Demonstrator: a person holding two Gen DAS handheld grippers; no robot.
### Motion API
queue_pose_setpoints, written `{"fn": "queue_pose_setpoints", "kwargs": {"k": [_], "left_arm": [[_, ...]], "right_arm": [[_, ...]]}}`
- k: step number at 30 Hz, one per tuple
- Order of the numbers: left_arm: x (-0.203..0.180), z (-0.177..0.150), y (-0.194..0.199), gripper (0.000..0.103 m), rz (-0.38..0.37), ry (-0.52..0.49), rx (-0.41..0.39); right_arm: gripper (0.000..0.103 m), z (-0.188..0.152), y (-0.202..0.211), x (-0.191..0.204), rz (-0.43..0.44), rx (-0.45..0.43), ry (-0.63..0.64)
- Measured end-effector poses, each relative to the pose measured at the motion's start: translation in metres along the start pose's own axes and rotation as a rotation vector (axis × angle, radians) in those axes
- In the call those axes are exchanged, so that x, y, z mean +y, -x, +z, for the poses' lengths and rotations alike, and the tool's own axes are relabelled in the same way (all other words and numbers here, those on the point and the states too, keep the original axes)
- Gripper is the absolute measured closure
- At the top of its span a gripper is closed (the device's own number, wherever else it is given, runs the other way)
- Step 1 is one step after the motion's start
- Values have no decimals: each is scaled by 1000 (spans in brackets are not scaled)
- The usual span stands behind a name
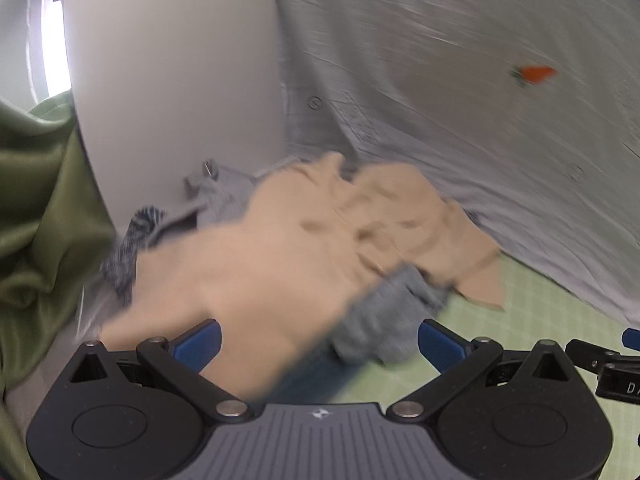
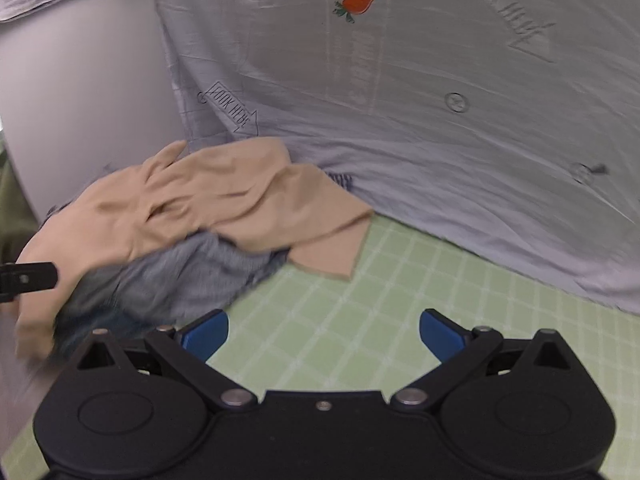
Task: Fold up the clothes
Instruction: 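Grasp the beige shirt on the pile with the right gripper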
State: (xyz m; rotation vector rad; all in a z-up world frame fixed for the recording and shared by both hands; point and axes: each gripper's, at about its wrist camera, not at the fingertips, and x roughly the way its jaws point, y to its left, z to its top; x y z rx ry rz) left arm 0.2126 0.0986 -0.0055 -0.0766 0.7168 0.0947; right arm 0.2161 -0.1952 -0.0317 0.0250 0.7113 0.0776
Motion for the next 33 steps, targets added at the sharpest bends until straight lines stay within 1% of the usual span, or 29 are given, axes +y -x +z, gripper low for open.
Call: {"fn": "queue_pose_setpoints", "kwargs": {"k": [4, 5, 6, 7, 9, 11, 13, 14, 15, 16, 17, 18, 19, 23, 26, 30, 33], "left_arm": [[21, 22, -41, 1, 23, 42, 8], [25, 25, -50, 1, 32, 55, 8], [28, 26, -58, 1, 40, 63, 5], [31, 27, -65, 2, 51, 65, 2], [33, 28, -73, 5, 74, 48, -8], [35, 28, -79, 6, 88, 28, -18], [35, 27, -80, 6, 88, 15, -23], [34, 26, -81, 6, 89, 9, -24], [34, 26, -81, 6, 90, 5, -24], [34, 26, -81, 6, 90, 1, -24], [33, 25, -82, 6, 91, 0, -22], [33, 25, -82, 6, 91, -1, -22], [33, 26, -82, 6, 90, 0, -22], [34, 26, -78, 6, 83, 16, -16], [36, 27, -68, 6, 62, 45, -8], [39, 20, -42, 6, 15, 103, -6], [35, 9, -16, 6, -14, 120, -1]], "right_arm": [[1, 35, -61, 12, 25, 1, -15], [5, 42, -77, 17, 34, 1, -17], [13, 49, -92, 22, 49, 4, -18], [16, 56, -108, 28, 65, 8, -21], [27, 67, -137, 38, 106, 20, -43], [33, 76, -163, 47, 151, 34, -79], [36, 81, -185, 56, 190, 48, -110], [40, 84, -196, 61, 209, 55, -125], [51, 86, -205, 65, 221, 59, -132], [58, 86, -211, 68, 226, 59, -140], [73, 87, -217, 71, 231, 59, -148], [95, 88, -217, 72, 228, 55, -142], [98, 88, -218, 73, 225, 51, -136], [100, 79, -192, 67, 188, 0, -74], [100, 64, -158, 47, 162, -27, -97], [100, 37, -101, 31, 116, -64, -124], [100, 15, -63, 26, 47, -89, -98]]}}
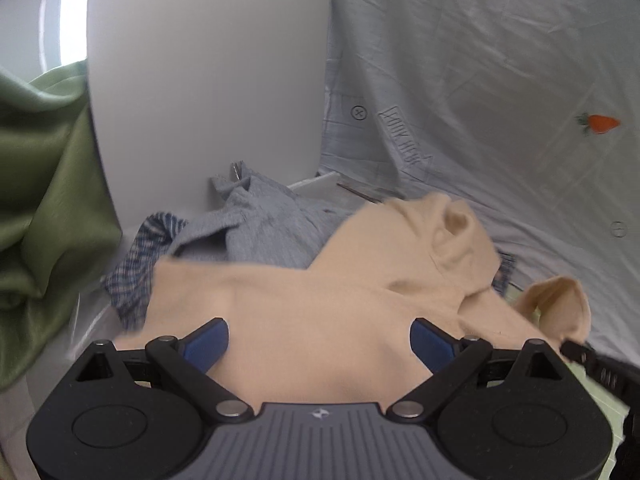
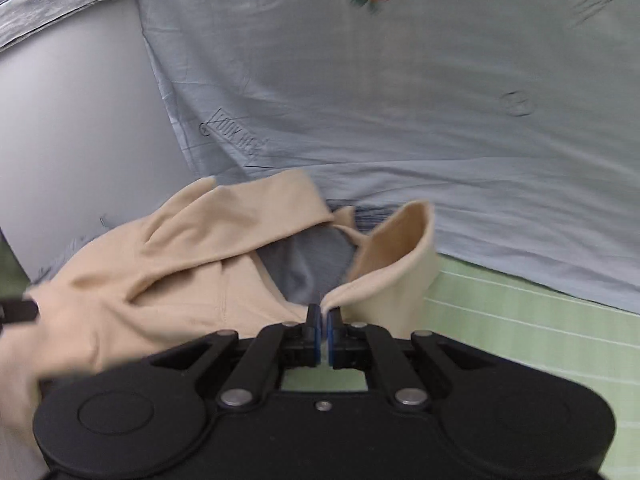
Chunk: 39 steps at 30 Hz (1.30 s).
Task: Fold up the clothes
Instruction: 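Grasp the beige shirt on the pile with the right gripper, then pull the beige shirt off the pile onto the open mat with the right gripper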
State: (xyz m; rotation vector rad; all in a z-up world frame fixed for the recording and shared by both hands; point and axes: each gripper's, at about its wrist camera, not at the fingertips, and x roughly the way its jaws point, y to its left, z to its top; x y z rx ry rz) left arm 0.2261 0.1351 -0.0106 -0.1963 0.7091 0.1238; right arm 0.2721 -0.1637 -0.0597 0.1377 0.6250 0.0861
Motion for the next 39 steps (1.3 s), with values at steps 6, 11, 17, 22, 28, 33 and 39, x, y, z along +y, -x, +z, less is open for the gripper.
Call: {"fn": "queue_pose_setpoints", "kwargs": {"k": [6, 11, 17, 22, 28, 33, 39], "left_arm": [[-20, -44, 55, 6, -45, -13, 36], [-46, -87, 94, 6, -84, -46, 81], [-86, -140, 131, 6, -123, -91, 128], [-125, -174, 151, 6, -166, -112, 156], [-180, -199, 157, 6, -236, -159, 188], [-222, -203, 149, 6, -281, -208, 192], [-275, -198, 126, 6, -336, -273, 177]], "right_arm": [[100, -56, 80, -31, -132, 8, 2], [100, -114, 141, -87, -271, 76, -47], [100, -170, 220, -163, -445, 128, -139], [100, -214, 280, -220, -584, 173, -220], [96, -239, 321, -264, -668, 206, -253], [69, -231, 325, -267, -671, 178, -156], [66, -216, 297, -277, -613, 193, -75]]}}
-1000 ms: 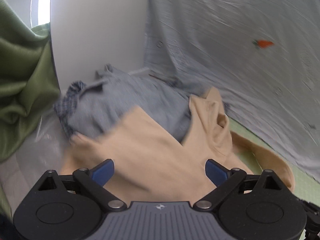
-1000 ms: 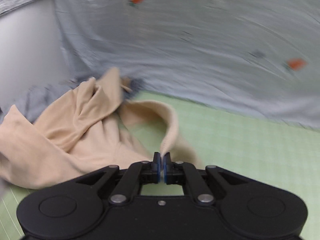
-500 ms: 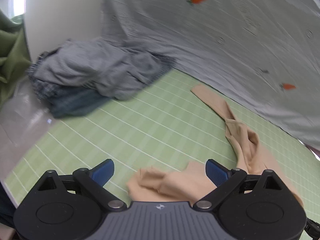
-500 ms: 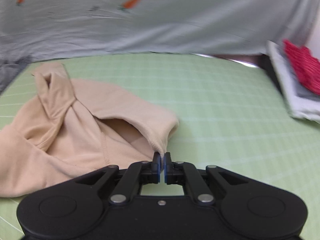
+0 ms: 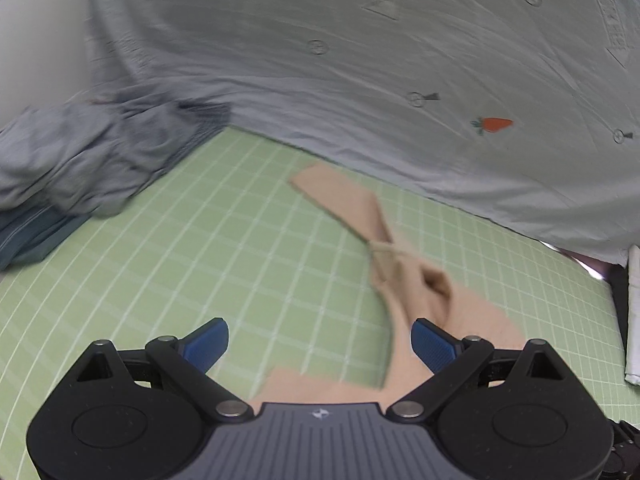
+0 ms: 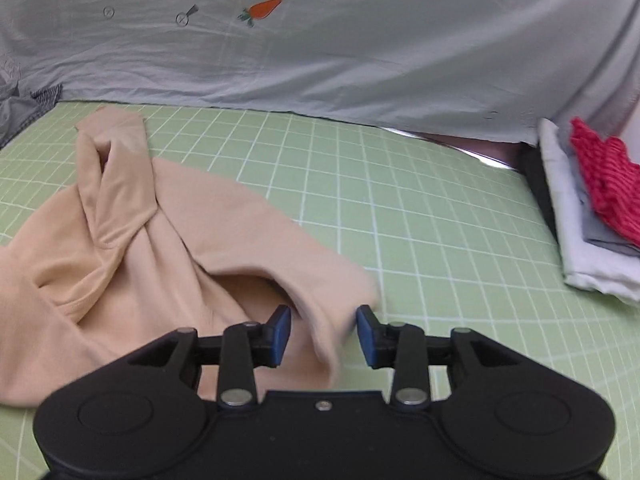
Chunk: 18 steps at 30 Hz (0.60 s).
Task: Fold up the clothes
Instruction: 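Pull the beige shirt off the pile onto the open mat with the right gripper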
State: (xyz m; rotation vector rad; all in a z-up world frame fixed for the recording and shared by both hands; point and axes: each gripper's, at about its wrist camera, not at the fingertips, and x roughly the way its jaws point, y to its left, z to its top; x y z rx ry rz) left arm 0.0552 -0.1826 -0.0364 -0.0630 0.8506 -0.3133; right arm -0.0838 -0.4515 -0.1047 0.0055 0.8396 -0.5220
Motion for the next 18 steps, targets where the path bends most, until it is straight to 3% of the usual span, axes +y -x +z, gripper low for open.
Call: {"fn": "queue_pose_setpoints", "kwargs": {"k": [13, 18], "left_arm": [[-64, 43, -95, 7, -160, -103, 94], [-86, 41, -128, 27, -217, -129, 156]], "right_arm": [[63, 27, -71, 3, -2, 98, 60], [62, 32, -78, -5, -4, 102, 7]]}}
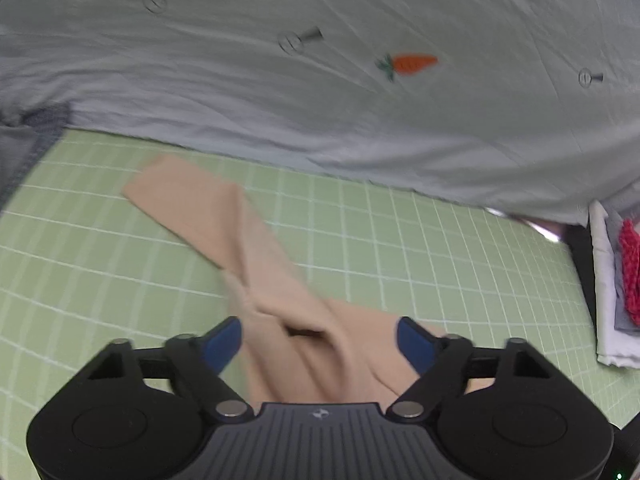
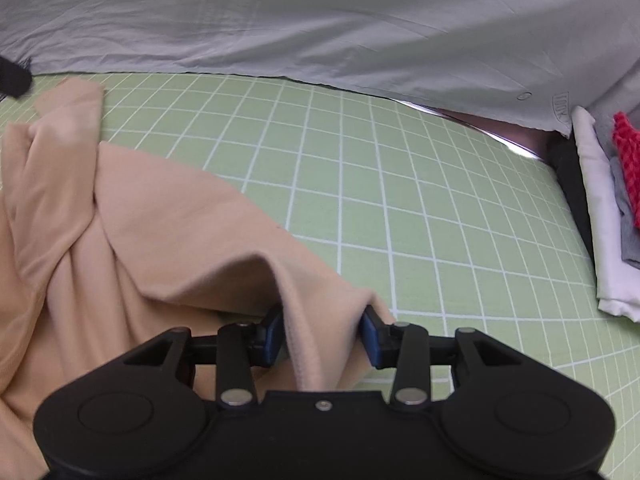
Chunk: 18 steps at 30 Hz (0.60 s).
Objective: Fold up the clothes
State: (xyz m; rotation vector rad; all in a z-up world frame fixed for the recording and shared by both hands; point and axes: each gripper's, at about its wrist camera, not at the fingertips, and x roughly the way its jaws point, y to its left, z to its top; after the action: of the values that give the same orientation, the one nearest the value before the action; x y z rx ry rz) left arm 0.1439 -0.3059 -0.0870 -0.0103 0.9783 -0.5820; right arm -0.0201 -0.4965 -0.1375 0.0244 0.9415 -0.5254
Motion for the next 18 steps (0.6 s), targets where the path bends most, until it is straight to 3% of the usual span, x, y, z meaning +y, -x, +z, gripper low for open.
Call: {"fn": "queue_pose_setpoints", "kwargs": {"k": [4, 6, 7, 8, 12, 15, 18], "left_arm": [[-7, 0, -21, 49, -4, -7, 47], [-6, 0, -29, 70, -7, -10, 68], [-6, -1, -32, 92, -9, -6, 79], [-3, -1, -34, 96, -12, 4, 87], [9, -4, -30, 98, -2, 43, 63], [26, -2, -11, 98, 59, 77, 7], [54, 8, 27, 98, 172, 97, -96]], "right_arm": [[63, -2, -1, -2, 2, 1, -22], [64, -2, -1, -3, 3, 0, -25], [65, -2, -1, -3, 2, -1, -28], [72, -1, -1, -3, 1, -1, -30], [97, -2, 0, -17, 1, -15, -84], [98, -5, 7, -40, -15, -42, -189], [99, 1, 25, -84, -38, -111, -369]]}}
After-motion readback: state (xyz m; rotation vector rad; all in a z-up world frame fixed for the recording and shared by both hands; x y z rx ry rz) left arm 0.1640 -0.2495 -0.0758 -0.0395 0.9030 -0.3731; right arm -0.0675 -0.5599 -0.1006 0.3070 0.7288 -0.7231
